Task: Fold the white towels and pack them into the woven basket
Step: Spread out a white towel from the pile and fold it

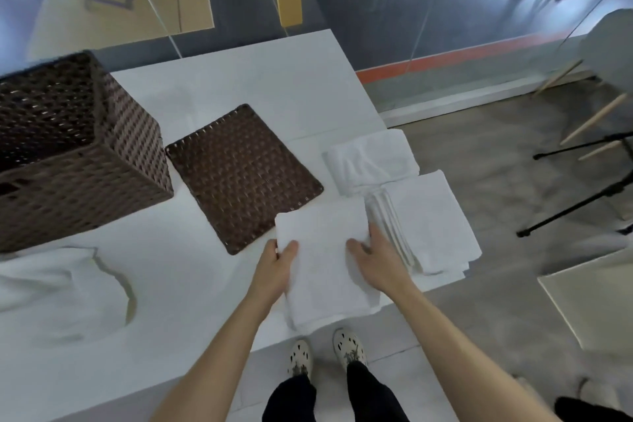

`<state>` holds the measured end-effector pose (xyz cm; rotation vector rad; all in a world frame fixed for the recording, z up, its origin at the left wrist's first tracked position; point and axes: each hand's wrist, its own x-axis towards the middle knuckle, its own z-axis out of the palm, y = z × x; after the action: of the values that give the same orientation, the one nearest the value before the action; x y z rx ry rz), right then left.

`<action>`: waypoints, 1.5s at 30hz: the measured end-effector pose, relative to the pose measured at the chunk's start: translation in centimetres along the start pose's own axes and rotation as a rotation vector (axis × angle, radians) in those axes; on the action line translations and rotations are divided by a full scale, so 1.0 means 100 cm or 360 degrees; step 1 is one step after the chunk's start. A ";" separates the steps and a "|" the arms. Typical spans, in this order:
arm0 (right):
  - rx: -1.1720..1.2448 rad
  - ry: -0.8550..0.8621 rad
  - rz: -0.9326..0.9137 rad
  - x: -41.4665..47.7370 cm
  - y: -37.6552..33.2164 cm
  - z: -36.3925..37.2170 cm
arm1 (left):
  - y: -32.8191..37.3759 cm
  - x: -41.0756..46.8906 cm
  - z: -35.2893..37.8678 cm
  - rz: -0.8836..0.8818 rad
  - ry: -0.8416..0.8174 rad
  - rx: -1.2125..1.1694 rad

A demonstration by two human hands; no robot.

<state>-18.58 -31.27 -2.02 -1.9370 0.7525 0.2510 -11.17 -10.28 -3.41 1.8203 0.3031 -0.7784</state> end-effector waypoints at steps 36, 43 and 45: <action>-0.1427 -0.0059 -0.1254 0.020 -0.008 0.016 | -0.031 0.039 -0.049 0.0742 0.0399 0.1844; -0.1330 -0.0057 -0.1419 0.036 -0.071 0.088 | -0.059 0.103 -0.109 0.0553 0.0095 0.2145; -0.1352 -0.0086 -0.1364 0.043 -0.082 0.115 | -0.058 0.126 -0.123 0.0499 -0.0043 0.2250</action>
<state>-8.60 -20.45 -3.49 -2.8348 -0.3487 0.0819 -0.39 1.12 -13.31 3.0242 -0.7516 -0.8391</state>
